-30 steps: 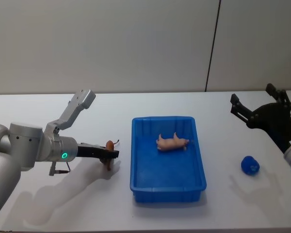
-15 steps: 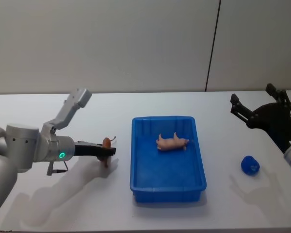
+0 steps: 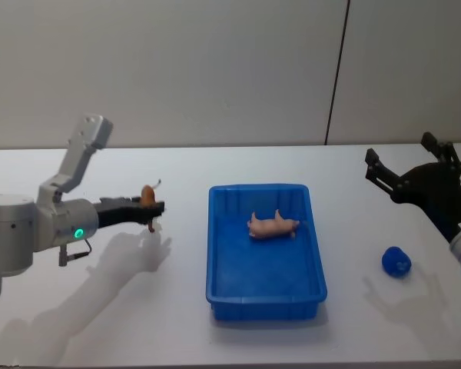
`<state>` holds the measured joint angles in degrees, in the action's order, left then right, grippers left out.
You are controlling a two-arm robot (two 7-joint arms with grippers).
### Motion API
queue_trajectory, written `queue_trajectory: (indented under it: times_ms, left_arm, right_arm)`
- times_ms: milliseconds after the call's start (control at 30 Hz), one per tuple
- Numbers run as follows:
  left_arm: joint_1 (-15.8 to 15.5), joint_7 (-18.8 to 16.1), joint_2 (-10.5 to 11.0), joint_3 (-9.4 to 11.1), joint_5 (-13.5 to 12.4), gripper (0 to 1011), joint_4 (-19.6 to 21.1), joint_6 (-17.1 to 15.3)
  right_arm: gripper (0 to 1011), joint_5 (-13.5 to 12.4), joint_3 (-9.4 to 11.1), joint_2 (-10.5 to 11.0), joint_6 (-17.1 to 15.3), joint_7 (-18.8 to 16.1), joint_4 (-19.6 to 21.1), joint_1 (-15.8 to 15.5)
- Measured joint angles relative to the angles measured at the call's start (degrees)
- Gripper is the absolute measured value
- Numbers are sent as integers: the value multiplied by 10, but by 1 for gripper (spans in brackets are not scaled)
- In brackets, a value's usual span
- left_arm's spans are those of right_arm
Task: Pick up the two dolls from the table and place them into the box.
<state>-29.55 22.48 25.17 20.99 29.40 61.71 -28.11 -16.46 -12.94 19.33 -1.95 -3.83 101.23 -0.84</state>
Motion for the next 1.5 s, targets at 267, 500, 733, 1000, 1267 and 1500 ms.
queue_trajectory:
  times_ms: [267, 500, 733, 1000, 1267, 1500]
  left_arm:
    - [15, -9, 12, -15, 34, 564, 43, 32]
    - [15, 14, 13, -20, 61, 564, 64, 50]
    - [5, 53, 6, -19, 79, 564, 67, 57]
    - [-14, 112, -11, -7, 92, 564, 51, 55]
    - [-36, 171, -30, 10, 93, 563, 19, 44]
    - [-61, 234, -54, 33, 82, 564, -33, 32]
  right_arm:
    - [1001, 0, 0, 0, 0, 0, 0, 0]
    - [1001, 0, 0, 0, 0, 0, 0, 0]
    - [1000, 0, 0, 0, 0, 0, 0, 0]
    - [1001, 0, 0, 0, 0, 0, 0, 0]
    - [1000, 0, 0, 0, 0, 0, 0, 0]
    - [1001, 0, 0, 0, 0, 0, 0, 0]
